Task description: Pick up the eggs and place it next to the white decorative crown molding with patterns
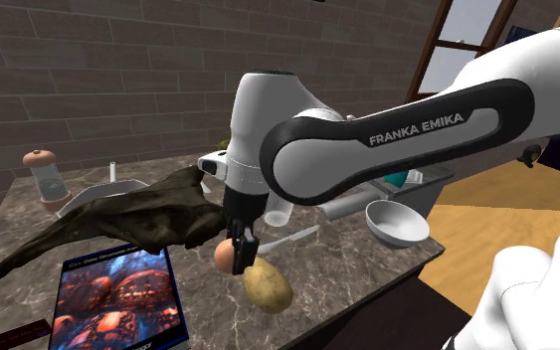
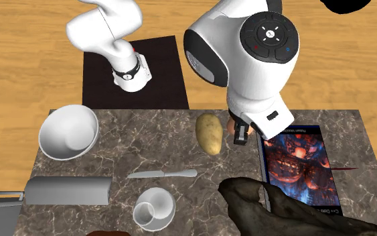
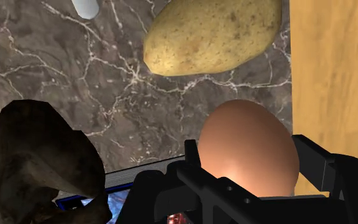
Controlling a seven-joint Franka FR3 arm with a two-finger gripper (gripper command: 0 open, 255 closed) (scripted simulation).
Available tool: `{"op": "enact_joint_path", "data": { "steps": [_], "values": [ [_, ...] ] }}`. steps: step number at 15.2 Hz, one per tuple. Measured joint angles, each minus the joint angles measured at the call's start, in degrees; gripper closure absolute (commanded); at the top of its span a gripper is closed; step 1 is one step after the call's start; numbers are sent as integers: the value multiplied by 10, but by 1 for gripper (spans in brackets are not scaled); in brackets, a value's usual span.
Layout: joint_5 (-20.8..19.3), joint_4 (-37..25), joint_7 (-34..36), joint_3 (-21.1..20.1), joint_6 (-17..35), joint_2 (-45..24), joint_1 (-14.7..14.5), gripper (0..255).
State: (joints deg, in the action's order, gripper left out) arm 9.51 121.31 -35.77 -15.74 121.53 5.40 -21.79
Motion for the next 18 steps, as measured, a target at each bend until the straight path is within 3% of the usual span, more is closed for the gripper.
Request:
{"op": "enact_joint_path", "data": {
  "steps": [7,18],
  "values": [
    [13,53,-102,56,-9,49,39,255],
    [1,69,-256,154,-40,72,105,255]
  ]
}}
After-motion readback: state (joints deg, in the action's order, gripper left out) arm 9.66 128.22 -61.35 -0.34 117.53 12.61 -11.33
